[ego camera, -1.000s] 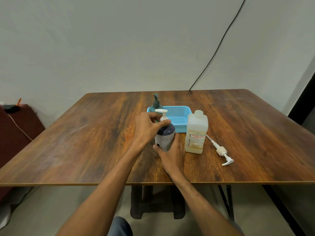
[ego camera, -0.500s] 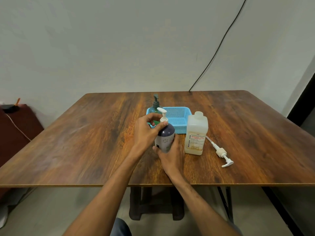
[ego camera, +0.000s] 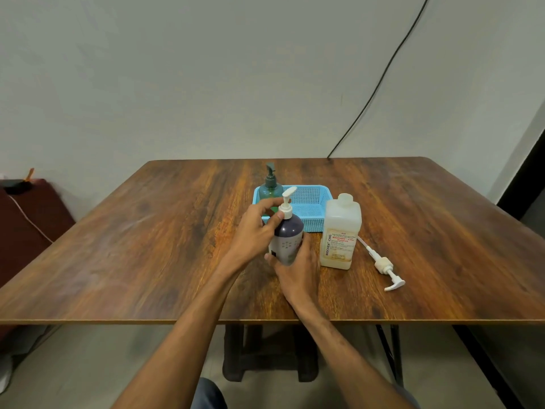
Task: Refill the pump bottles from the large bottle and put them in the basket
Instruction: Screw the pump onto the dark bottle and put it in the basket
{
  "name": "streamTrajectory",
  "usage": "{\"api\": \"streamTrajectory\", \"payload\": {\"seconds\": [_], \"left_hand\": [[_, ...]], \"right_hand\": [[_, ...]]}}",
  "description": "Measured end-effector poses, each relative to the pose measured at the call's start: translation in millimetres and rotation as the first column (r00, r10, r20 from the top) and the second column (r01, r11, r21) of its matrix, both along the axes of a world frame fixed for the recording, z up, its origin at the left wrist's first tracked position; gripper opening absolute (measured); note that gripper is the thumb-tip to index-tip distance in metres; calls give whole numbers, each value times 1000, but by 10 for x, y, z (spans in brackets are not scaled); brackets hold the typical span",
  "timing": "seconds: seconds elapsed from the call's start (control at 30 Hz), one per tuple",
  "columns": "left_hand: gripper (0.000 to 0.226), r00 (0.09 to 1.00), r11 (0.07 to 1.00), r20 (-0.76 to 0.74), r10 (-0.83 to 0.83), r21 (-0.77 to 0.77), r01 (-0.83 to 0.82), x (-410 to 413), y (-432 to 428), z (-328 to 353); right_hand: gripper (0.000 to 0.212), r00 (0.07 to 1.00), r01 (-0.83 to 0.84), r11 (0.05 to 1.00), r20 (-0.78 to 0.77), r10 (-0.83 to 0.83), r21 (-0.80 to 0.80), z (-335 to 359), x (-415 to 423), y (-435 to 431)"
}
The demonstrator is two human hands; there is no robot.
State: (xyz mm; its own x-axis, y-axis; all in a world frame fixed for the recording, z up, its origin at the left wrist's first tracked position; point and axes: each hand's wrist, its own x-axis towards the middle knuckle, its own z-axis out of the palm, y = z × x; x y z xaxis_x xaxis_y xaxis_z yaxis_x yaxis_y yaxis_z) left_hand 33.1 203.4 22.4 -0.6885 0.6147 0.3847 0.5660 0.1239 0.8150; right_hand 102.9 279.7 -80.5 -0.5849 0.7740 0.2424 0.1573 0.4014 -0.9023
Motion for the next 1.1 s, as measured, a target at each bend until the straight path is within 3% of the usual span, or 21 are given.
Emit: {"api": "streamTrajectory", "payload": {"seconds": [0.27, 0.4, 0.5, 0.6, 0.73, 0.83, 0.97, 1.1], "left_hand": [[35, 984, 959, 11, 179, 222, -177, 95, 148, -5], [21, 991, 987, -59, 121, 115, -113, -22, 117, -92], [34, 998, 995, 63, -27, 100, 21, -74, 51, -136], [50, 997, 978, 56, 62, 194, -71, -2, 63, -156], [32, 983, 948, 18, 185, 262, -183, 55, 116, -144], [25, 989, 973, -24, 145, 187, -138, 18, 77, -144], [28, 996, 986, 79, -29, 168, 16, 8, 30, -177], [42, 992, 961, 64, 113, 246, -125, 50, 131, -217]], "right_hand": [[90, 1000, 7, 1000, -25, -7, -1, 3, 8, 1], [92, 1000, -1, 1000, -18, 1, -10, 10, 19, -3], [92, 1000, -13, 1000, -17, 13, -2, 1, 17, 1], [92, 1000, 2, 1000, 9, -2, 1, 13, 11, 6], [91, 1000, 11, 1000, 13, -11, -6, 19, 9, -15], [92, 1000, 13, 1000, 11, -13, -3, 30, 13, -22], [89, 1000, 4, 1000, 3, -4, 6, 28, 22, -17], [85, 1000, 14, 1000, 4, -14, 14, 63, 31, -18]]}}
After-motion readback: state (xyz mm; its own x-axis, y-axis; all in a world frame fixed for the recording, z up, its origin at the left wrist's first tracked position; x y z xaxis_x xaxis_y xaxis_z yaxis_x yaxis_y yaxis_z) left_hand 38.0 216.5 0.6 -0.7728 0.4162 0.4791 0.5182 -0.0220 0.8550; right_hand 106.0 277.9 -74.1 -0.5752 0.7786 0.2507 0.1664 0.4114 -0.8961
